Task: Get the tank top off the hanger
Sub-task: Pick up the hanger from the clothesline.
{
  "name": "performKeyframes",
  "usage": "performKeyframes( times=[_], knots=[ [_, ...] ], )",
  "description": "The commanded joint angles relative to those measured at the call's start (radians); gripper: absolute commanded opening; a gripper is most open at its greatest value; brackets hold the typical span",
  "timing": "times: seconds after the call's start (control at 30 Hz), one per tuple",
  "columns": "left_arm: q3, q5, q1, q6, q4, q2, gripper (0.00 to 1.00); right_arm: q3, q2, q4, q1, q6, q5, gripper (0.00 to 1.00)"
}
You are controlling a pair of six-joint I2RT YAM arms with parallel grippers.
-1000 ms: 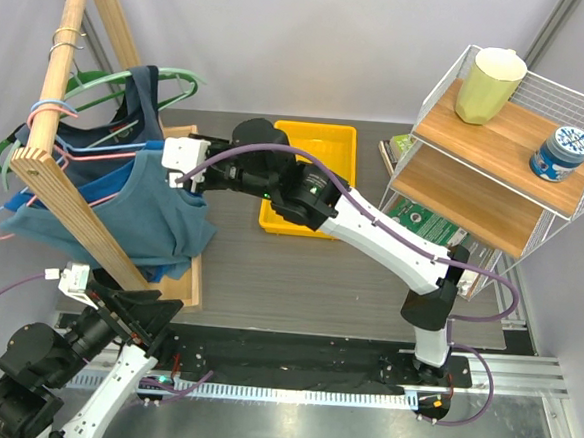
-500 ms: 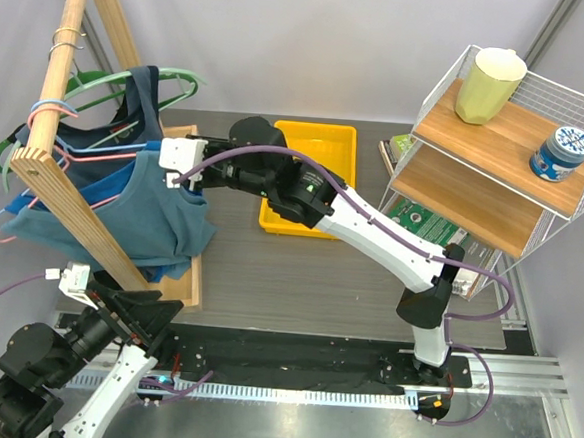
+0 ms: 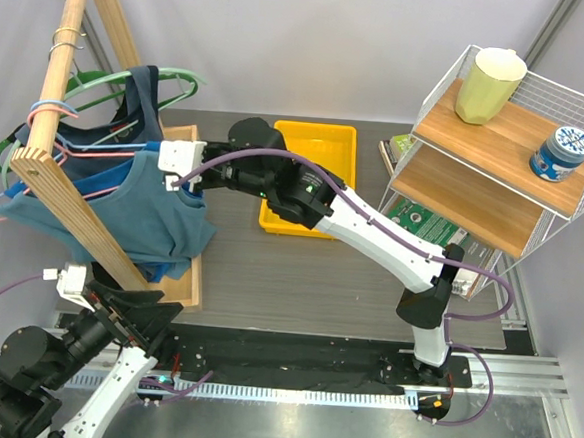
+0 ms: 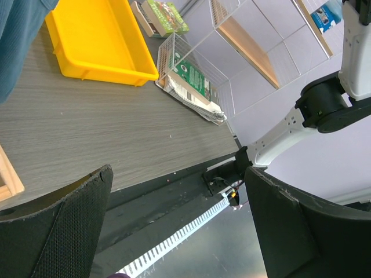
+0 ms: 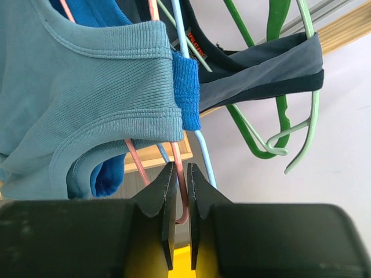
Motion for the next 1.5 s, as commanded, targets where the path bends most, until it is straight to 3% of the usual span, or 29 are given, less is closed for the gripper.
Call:
performKeyframes(
  times=[0.0, 0.27, 0.37, 0.77, 0.87, 1.0, 1.3, 1.47],
  knots=[
    [0.017, 0.014, -0.003, -0.014, 0.044, -0.034, 0.95, -0.002, -0.014, 0.040, 0.007, -0.028, 0.026, 0.14],
    [0.034, 0.005, -0.003, 0.001, 0.022, -0.025, 0.95, 0.021, 0.017, 0.042, 0.006, -0.020, 0.001, 0.16],
    [0.034, 0.006, -0.003, 0.001, 0.022, -0.025, 0.95, 0.035, 0.030, 0.038, 0.006, -0.022, 0.006, 0.24],
    [0.038, 0.000, -0.003, 0.011, 0.014, -0.023, 0.95, 0.109, 0.090, 0.043, 0.006, -0.051, 0.015, 0.24],
    [0.044, 0.002, -0.003, 0.012, 0.013, -0.022, 0.95, 0.110, 0.096, 0.058, 0.007, -0.056, 0.020, 0.21],
    [0.055, -0.006, -0.005, 0.014, 0.007, -0.023, 0.95, 0.095, 0.086, 0.081, 0.027, -0.080, 0.084, 0.01],
    [0.052, 0.014, -0.003, 0.006, 0.022, -0.015, 0.95, -0.032, -0.025, 0.164, 0.090, -0.120, 0.162, 0.01],
    [0.052, 0.015, -0.005, -0.002, 0.017, -0.025, 0.95, -0.016, -0.059, 0.152, 0.099, -0.119, 0.141, 0.01]
  ],
)
